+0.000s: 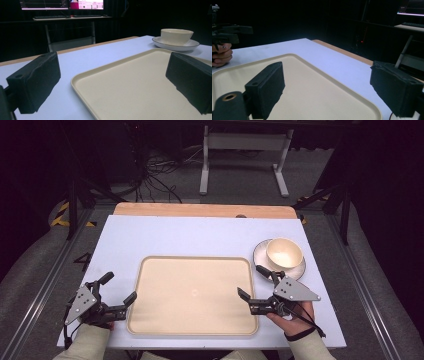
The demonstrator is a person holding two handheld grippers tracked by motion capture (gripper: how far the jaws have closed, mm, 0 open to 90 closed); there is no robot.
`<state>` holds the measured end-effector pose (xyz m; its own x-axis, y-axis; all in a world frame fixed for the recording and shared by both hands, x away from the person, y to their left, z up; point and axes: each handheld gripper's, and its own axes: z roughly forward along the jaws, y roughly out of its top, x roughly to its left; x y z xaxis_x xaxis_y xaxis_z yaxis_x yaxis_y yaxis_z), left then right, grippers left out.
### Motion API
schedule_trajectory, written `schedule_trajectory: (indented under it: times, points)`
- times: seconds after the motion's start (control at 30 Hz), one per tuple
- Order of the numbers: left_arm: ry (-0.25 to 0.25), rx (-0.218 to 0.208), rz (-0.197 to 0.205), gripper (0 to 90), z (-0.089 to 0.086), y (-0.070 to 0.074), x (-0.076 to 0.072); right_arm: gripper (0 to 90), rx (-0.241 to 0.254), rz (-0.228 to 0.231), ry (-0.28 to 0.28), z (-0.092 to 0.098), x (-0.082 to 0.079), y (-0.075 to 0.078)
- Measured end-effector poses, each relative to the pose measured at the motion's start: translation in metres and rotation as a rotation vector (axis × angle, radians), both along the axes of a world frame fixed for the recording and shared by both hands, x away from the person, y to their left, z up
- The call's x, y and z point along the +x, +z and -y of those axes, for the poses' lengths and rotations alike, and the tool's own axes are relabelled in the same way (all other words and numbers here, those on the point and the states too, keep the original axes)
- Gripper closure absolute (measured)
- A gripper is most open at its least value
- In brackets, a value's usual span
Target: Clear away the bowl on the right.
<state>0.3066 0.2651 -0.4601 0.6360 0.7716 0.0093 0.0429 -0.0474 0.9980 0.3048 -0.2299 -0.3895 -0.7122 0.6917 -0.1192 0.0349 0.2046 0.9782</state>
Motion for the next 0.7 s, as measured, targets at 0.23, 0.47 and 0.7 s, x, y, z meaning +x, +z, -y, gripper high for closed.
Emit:
schedule_trajectory:
  times: [0.23,0.47,0.7]
  points:
    - [-0.005,0.011,0.007,0.1,0.001,0.0,0.0,18.3,-0.019,-0.027,0.0,0.0,0.001,0.002]
    - [-0.003,0.007,0.004,0.1,0.001,0.0,0.0,22.9,-0.038,-0.026,-0.03,0.003,0.001,0.003]
    - [-0.004,0.006,0.005,0.1,0.001,0.0,0.0,25.9,-0.038,-0.004,-0.113,0.012,0.003,0.004]
